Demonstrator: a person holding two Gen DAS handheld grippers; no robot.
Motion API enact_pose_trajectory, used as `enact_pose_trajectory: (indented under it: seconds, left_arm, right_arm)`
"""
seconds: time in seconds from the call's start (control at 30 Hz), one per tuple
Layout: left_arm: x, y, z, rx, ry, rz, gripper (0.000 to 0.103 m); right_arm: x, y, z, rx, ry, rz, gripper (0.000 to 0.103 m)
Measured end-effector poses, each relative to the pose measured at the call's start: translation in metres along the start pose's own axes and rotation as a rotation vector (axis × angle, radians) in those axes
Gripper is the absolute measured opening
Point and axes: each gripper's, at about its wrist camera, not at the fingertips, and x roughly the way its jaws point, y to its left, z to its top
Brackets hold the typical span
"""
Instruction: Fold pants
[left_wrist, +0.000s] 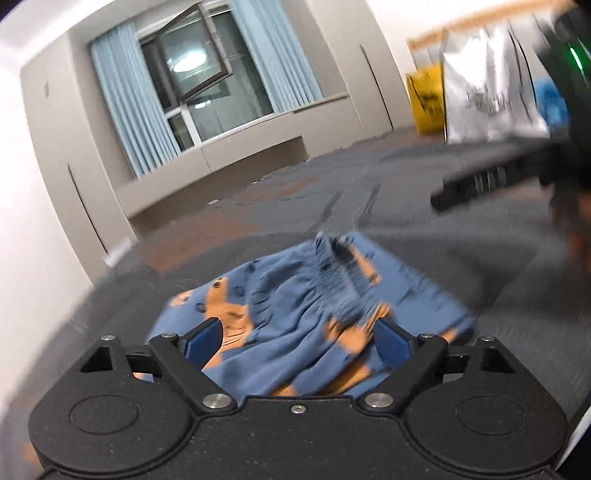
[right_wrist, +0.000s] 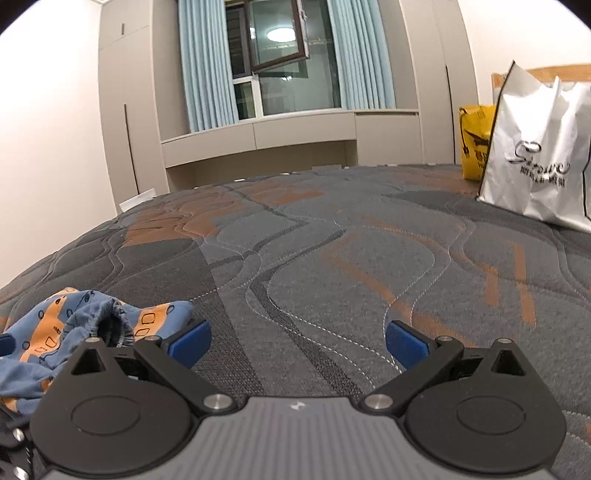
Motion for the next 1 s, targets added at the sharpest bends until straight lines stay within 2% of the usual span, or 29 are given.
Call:
enact_pose_trajectory:
  seconds: [0.1, 0.2, 0.27, 0.37, 0.5, 0.57, 0.63, 0.67, 0.7, 0.73, 0.83, 0.93, 1.0]
  left_arm:
    - [-0.005, 0.0, -0.004, 0.034, -0.016, -0.004, 0.087]
    - [-0.01, 0.002, -0.005, 0.027, -0.02, -0.037, 0.081]
    - [-0.009, 0.007, -0.005, 0.001, -0.01, -0.042, 0.067]
    - [-0.007, 0.01, -0.007, -0.05, 0.009, -0.064, 0.055]
    - [-0.009, 0.01, -0.008, -0.06, 0.009, -0.097, 0.042]
    - [-0.009, 0.012, -0.009, -0.081, 0.013, -0.111, 0.036]
    - [-0.008, 0.015, -0.01, -0.112, 0.016, -0.127, 0.023]
    - [-0.009, 0.017, -0.01, -0.128, 0.013, -0.129, 0.014]
    - [-0.009, 0.019, -0.011, -0.146, 0.007, -0.135, 0.011]
    - [-0.011, 0.021, -0.011, -0.166, -0.003, -0.142, 0.008]
    - [-0.012, 0.027, -0.011, -0.212, -0.015, -0.158, 0.007]
    - [-0.013, 0.029, -0.012, -0.239, -0.027, -0.166, 0.005]
    - [-0.016, 0.031, -0.01, -0.247, -0.038, -0.174, 0.005]
  right_arm:
    - [0.004, -0.003, 0.001, 0.023, 0.013, 0.045, 0.103]
    - [0.004, 0.0, 0.004, 0.03, 0.009, 0.162, 0.103]
    - [0.004, 0.007, 0.005, 0.032, 0.013, 0.231, 0.103]
    - [0.006, 0.02, 0.008, 0.051, 0.009, 0.327, 0.103]
    - [0.016, 0.042, 0.015, 0.067, 0.02, 0.445, 0.102]
    - [0.023, 0.053, 0.018, 0.042, 0.047, 0.475, 0.098]
    - [0.03, 0.062, 0.018, 0.017, 0.073, 0.492, 0.085]
    - [0.035, 0.065, 0.017, 0.022, 0.095, 0.492, 0.073]
    - [0.041, 0.066, 0.017, 0.041, 0.122, 0.484, 0.066]
    - [0.044, 0.066, 0.015, 0.063, 0.139, 0.479, 0.052]
    - [0.047, 0.062, 0.01, 0.121, 0.152, 0.5, 0.036]
    - [0.043, 0.061, 0.011, 0.126, 0.134, 0.505, 0.02]
    - [0.037, 0.058, 0.013, 0.143, 0.115, 0.524, 0.018]
